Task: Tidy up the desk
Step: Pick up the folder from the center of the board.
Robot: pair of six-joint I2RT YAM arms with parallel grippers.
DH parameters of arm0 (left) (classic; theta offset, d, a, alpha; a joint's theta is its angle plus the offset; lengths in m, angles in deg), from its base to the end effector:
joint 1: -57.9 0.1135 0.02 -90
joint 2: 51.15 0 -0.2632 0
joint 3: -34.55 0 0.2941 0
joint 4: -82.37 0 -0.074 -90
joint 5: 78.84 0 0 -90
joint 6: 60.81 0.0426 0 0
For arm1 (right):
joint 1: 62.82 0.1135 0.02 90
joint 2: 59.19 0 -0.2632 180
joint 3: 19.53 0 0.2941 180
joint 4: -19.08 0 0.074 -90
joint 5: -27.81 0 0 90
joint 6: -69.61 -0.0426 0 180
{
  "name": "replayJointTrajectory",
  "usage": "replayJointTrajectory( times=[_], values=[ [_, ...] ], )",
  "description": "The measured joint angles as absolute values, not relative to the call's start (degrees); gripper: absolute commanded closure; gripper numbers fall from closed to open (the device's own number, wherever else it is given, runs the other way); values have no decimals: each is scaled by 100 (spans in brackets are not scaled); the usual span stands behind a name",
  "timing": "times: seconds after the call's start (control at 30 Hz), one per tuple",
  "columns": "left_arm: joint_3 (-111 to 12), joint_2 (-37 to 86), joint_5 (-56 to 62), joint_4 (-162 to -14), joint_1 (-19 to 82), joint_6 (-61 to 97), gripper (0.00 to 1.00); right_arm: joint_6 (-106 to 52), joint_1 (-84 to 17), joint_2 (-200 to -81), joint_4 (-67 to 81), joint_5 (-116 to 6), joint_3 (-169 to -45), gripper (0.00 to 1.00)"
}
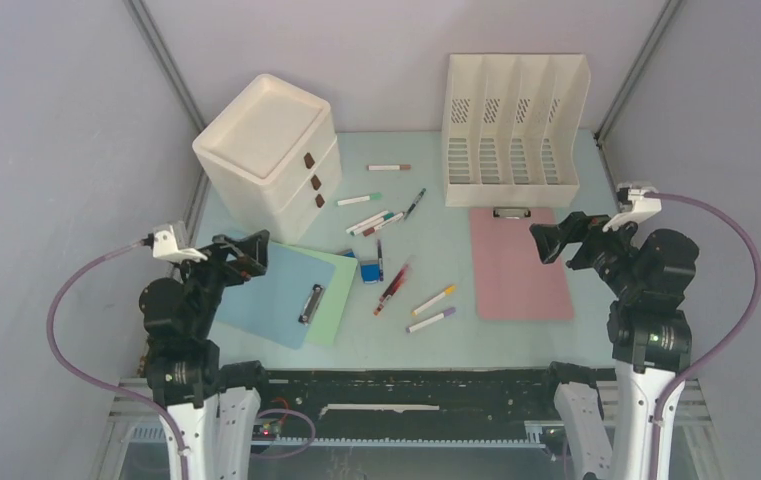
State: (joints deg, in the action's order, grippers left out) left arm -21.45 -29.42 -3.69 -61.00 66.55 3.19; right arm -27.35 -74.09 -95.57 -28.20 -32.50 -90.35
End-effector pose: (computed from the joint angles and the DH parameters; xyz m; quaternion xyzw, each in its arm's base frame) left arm 0.1337 0.0093 0.3718 -0.1276 0.7097 -0.1957 0.6647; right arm 0.1599 -0.0104 0.4113 -0.0380 0.7714 0.1775 0.6099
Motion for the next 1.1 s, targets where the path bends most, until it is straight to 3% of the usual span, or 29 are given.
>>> replayJointTrajectory(
  times=[0.4,0.73,1.1],
  values=[
    [-1633,-4094,-708,-6060,6298,319,0,-2700,-7771,-9386,-2772,-3228,-8572,0],
    [-1579,-3873,-896,-6102,6294,321,0,-1273,-7785,-9161,-2514,-1112,-7752,0],
    [-1273,-3226,-1521,-6229,6290,92,0,-455,-8082,-8916,-2692,-205,-7221,0]
  ],
)
